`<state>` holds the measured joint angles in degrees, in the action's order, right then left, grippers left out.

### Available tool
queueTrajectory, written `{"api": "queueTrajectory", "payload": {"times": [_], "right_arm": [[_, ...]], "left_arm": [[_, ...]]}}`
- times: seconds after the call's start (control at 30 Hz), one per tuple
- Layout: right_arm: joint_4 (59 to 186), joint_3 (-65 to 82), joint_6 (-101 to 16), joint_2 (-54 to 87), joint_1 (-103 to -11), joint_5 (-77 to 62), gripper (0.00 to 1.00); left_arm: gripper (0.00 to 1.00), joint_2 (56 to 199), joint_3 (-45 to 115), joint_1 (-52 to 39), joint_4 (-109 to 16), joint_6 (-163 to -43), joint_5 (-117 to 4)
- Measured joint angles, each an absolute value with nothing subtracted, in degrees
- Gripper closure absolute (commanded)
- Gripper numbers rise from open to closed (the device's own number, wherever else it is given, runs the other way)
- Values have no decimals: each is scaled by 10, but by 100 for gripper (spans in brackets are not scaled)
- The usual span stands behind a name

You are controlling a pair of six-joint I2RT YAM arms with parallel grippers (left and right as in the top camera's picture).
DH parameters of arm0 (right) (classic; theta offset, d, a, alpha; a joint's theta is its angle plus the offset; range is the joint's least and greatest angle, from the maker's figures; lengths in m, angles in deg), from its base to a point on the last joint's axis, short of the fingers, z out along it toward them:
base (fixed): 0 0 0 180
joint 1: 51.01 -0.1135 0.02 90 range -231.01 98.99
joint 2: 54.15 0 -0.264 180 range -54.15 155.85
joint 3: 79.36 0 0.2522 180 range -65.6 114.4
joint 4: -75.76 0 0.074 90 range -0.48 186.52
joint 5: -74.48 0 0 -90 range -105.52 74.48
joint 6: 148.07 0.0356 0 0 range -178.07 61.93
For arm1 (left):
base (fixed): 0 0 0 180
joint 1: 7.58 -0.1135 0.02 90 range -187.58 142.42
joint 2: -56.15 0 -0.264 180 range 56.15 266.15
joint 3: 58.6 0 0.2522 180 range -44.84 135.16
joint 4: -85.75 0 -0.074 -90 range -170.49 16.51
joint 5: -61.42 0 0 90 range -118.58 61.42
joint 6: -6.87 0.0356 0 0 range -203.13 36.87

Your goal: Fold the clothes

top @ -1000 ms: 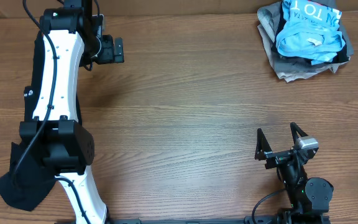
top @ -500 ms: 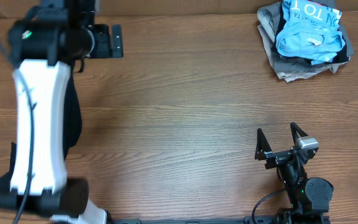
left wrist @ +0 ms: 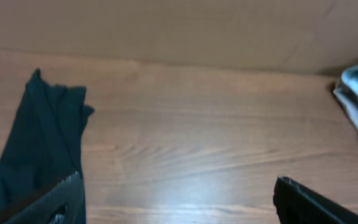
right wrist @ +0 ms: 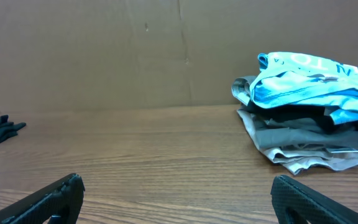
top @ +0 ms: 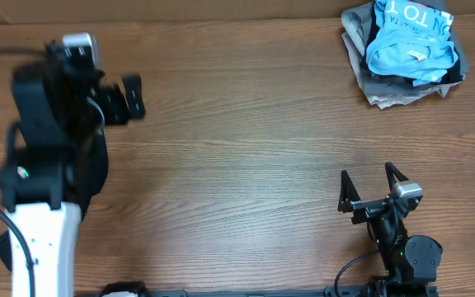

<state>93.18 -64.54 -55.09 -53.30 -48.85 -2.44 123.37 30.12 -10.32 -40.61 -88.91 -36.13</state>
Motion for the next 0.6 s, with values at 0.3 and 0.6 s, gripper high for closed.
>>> {"api": "queueTrajectory", "payload": {"times": [0.3,0.6], "right_arm": [[932,-645,-551,-535,-489,-24,0],[932,-645,-551,-535,-489,-24,0]], "left_arm": [[0,967,-67,-103,-677,-873,-371],[0,802,-289,-103,-830,-871,-377]]}}
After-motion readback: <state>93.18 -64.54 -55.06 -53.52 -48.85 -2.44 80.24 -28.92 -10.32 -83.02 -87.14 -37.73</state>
